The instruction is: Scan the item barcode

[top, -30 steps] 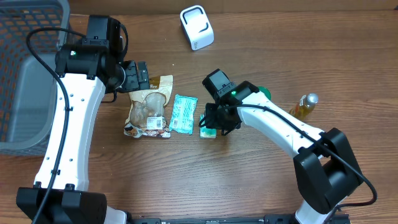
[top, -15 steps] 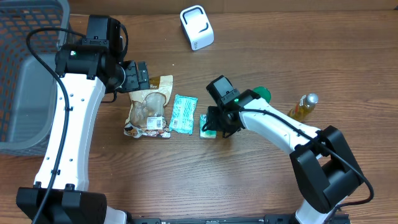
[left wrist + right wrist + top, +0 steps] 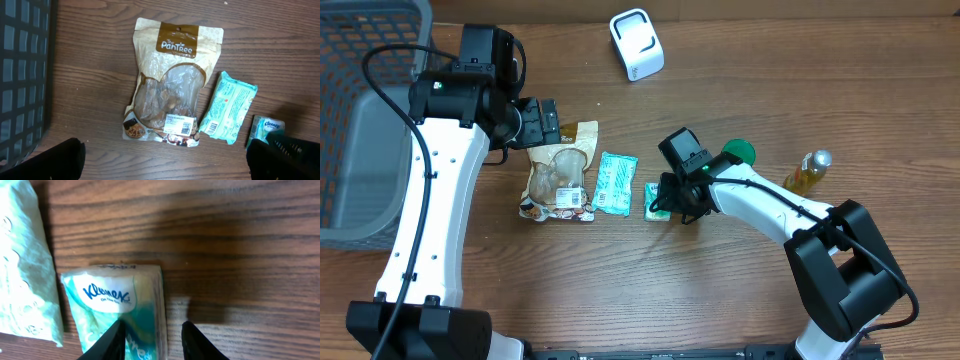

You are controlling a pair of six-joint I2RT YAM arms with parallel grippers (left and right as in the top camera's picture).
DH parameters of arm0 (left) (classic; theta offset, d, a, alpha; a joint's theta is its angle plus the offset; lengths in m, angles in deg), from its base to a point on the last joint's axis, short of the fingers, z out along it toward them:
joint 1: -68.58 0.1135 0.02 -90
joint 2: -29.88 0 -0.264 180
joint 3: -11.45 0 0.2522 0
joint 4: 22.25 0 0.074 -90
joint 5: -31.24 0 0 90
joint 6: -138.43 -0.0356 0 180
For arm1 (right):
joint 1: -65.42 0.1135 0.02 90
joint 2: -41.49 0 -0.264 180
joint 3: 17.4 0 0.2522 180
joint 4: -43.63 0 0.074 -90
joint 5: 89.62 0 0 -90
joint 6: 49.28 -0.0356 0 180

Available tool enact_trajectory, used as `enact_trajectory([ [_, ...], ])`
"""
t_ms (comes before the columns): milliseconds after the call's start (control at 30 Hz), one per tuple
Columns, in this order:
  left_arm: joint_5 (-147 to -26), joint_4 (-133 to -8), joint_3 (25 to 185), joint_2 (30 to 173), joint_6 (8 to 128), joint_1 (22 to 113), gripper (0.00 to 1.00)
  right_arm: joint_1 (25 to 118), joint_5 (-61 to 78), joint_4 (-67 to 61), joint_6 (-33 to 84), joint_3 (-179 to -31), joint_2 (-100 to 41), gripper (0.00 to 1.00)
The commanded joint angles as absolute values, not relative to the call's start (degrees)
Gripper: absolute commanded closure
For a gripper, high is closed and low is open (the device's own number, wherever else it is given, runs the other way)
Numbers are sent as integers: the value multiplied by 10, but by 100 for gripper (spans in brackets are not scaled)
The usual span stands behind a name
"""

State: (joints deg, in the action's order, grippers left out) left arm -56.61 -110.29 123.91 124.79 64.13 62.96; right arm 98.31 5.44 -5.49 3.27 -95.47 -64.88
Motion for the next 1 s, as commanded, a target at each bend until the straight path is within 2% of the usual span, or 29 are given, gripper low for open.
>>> enact_trajectory([
  [0, -569, -1103, 1238, 1252, 637, 628, 0, 980, 61, -45, 25, -947, -649, 70],
  [133, -569, -1103, 1238, 1252, 637, 628, 0, 982, 61, -35, 25, -941, -649, 73],
  [433, -569, -1103, 1238, 1252, 637, 628, 0, 982, 60, 51, 26, -872, -649, 73],
  [967, -569, -1103, 1238, 1252, 637, 628, 0, 977, 73, 10, 26, -875, -646, 96],
])
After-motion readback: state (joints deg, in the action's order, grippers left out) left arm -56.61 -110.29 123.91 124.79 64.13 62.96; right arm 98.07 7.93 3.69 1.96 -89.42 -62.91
